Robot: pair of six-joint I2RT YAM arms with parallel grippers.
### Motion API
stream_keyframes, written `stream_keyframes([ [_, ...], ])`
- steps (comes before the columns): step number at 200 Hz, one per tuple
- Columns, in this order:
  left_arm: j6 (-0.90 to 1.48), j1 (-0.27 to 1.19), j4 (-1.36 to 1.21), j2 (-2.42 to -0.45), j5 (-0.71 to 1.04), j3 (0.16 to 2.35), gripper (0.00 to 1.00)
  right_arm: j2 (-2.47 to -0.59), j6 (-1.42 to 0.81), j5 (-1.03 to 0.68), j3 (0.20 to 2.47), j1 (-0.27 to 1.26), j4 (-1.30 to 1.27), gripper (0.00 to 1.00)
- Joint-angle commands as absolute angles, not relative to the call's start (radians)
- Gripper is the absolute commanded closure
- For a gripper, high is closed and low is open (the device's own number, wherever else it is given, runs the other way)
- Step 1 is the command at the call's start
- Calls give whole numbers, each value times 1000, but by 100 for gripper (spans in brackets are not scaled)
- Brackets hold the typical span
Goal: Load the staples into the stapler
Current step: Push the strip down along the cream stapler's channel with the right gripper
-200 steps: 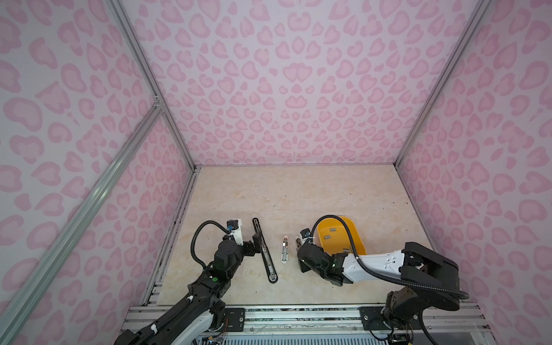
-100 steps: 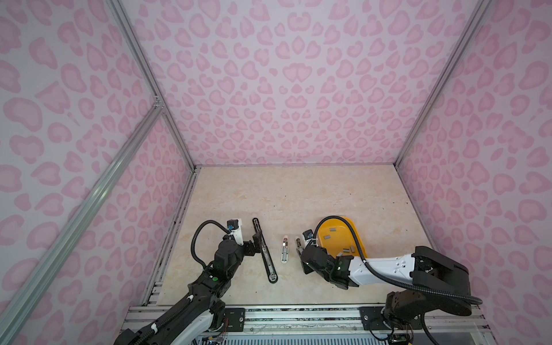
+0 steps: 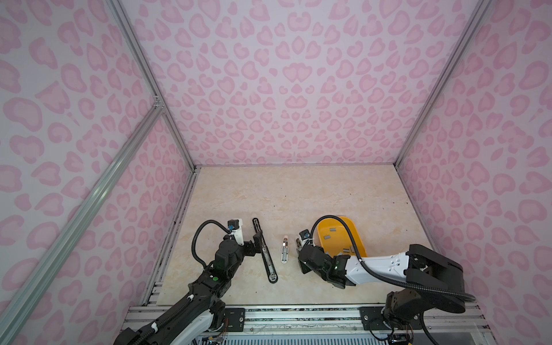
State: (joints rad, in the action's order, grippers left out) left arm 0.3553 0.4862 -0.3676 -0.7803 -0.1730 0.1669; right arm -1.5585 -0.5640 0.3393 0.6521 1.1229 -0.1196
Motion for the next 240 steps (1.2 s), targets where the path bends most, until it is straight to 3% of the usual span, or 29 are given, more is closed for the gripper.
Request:
stream_keyframes([
  [1, 350, 486, -388, -781, -182, 180, 3, -1576, -553, 348, 664, 1124, -126, 99],
  [240, 345, 492, -387, -798, -183, 187, 3, -1605, -574, 350, 672, 1112, -116, 100],
])
